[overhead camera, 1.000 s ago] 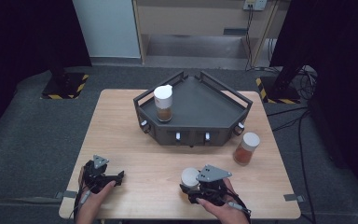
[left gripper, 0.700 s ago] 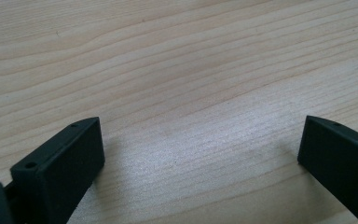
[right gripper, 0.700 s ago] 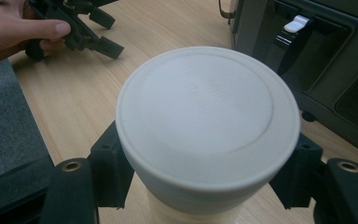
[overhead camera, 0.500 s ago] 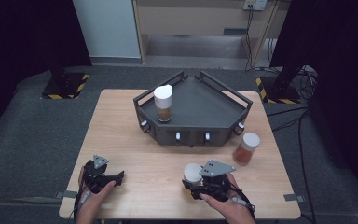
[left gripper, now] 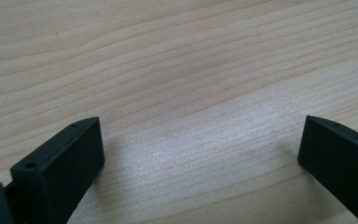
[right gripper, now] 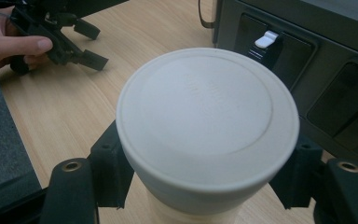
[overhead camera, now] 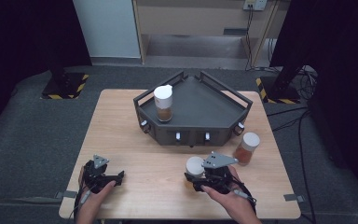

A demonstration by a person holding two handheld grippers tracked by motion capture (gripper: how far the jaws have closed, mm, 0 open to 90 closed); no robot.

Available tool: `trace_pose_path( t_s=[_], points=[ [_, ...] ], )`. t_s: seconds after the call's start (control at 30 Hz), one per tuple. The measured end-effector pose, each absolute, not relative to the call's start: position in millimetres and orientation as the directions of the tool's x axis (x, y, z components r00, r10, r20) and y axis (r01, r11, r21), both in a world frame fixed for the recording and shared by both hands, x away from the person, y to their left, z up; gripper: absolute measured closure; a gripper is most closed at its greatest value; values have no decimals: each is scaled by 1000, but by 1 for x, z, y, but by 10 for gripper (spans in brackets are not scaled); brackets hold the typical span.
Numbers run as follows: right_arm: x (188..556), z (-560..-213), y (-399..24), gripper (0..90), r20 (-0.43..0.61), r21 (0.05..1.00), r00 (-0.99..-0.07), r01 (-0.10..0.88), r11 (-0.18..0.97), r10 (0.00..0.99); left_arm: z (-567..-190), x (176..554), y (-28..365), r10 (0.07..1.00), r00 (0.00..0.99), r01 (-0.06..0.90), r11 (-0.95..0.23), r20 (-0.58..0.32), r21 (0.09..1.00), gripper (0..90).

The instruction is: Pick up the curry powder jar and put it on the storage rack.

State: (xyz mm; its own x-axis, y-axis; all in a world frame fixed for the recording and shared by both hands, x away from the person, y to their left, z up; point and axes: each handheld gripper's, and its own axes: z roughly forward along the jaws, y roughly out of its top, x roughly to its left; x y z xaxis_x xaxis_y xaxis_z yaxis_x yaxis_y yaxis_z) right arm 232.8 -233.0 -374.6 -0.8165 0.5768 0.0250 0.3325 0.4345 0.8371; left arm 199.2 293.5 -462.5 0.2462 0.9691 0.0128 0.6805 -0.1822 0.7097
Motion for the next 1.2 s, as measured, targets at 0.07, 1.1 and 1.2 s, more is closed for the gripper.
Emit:
trace_pose_path(
  t_s=[0.07,1.1,1.2],
  points=[
    [234,-374,-233,337,23,836,-816,333,436,578,-462,199,294,969,246,681,-182,13,710,0],
    [262,-351,-231,337,7,830,-802,338,444,598,-462,202,291,970,241,682,-180,15,709,0],
    [264,-348,-229,337,3,831,-801,335,445,598,-462,202,291,970,241,682,-180,15,709,0]
  ],
)
